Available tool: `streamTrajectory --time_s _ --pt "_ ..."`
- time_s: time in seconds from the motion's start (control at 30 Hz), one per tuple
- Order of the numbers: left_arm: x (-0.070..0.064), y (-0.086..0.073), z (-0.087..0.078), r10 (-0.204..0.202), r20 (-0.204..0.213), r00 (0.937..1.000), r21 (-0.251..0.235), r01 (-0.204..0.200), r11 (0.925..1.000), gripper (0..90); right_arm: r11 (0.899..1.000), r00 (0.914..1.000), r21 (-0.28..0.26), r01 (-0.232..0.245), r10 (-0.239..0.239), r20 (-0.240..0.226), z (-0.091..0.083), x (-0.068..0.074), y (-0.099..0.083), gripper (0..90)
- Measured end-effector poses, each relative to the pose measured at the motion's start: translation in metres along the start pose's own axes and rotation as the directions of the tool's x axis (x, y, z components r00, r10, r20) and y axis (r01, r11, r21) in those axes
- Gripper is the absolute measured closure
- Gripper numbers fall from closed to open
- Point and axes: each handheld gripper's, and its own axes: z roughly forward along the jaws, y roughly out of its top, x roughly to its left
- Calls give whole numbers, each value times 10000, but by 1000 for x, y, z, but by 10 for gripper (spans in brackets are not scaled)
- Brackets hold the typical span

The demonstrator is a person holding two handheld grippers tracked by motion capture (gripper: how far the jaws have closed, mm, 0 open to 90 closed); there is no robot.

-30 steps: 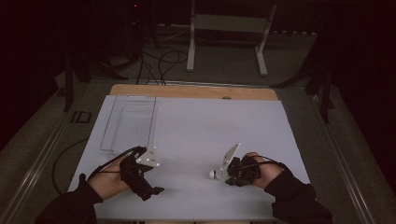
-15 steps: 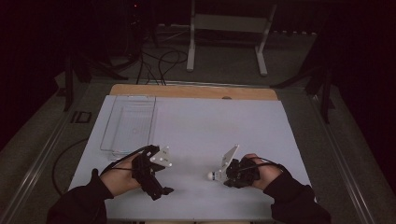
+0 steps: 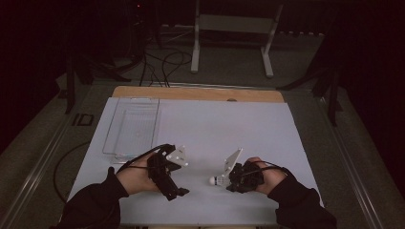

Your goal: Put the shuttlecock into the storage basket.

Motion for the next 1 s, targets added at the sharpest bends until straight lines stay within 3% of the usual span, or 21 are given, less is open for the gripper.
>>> streamTrajectory --time_s 0.47,0.63,0.77,1.0 --pt "1 29 18 158 604 9981 1264 -233 9917 23 9999 9997 142 72 -69 -238 4 2 4 900" --pt "1 37 20 110 906 9958 878 -190 9960 49 9998 9996 21 215 -214 -182 2 4 5 900" --pt "0 40 21 29 1048 9945 540 -86 9985 119 9994 9992 -139 323 -326 -224 0 6 5 900" --pt "-3 41 34 302 1127 9932 1025 -418 9938 207 9978 9982 -296 598 -600 -82 -3 10 7 900"
